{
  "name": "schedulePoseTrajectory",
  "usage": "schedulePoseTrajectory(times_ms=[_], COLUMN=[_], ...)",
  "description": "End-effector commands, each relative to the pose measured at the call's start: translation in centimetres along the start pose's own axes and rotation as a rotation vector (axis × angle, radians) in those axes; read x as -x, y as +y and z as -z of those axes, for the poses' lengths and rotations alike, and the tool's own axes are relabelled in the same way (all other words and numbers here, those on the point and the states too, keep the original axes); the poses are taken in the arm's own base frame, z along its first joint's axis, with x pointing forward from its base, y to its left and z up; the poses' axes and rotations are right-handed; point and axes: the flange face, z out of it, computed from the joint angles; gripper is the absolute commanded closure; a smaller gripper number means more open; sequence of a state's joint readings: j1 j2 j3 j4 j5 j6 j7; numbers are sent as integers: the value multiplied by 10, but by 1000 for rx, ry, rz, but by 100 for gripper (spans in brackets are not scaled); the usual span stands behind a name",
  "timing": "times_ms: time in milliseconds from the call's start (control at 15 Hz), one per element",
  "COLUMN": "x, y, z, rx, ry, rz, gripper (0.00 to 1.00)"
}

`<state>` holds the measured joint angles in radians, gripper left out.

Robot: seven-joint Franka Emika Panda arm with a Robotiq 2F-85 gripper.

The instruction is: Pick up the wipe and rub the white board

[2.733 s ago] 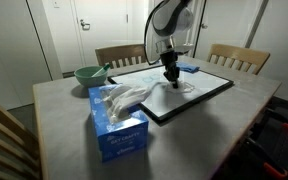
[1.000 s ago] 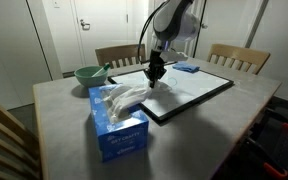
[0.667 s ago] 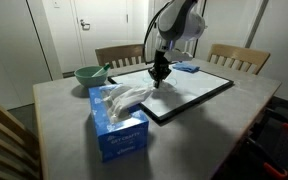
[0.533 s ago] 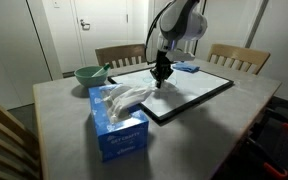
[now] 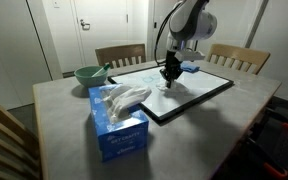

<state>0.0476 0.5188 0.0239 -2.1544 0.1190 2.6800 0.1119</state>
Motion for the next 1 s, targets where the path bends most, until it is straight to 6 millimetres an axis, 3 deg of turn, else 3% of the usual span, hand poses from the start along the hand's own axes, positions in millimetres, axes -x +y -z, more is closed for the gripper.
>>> schedulePoseTrajectory(times_ms=[0,200,667,933], x=[30,25,-1,-12], y=[28,19,-48,-71], z=[-60,-65,-67,-68], rx=[55,26,-87,-90], ry=[-83,-71,-54,-43], rz=[-5,31,329,423], gripper=[100,100,100,100])
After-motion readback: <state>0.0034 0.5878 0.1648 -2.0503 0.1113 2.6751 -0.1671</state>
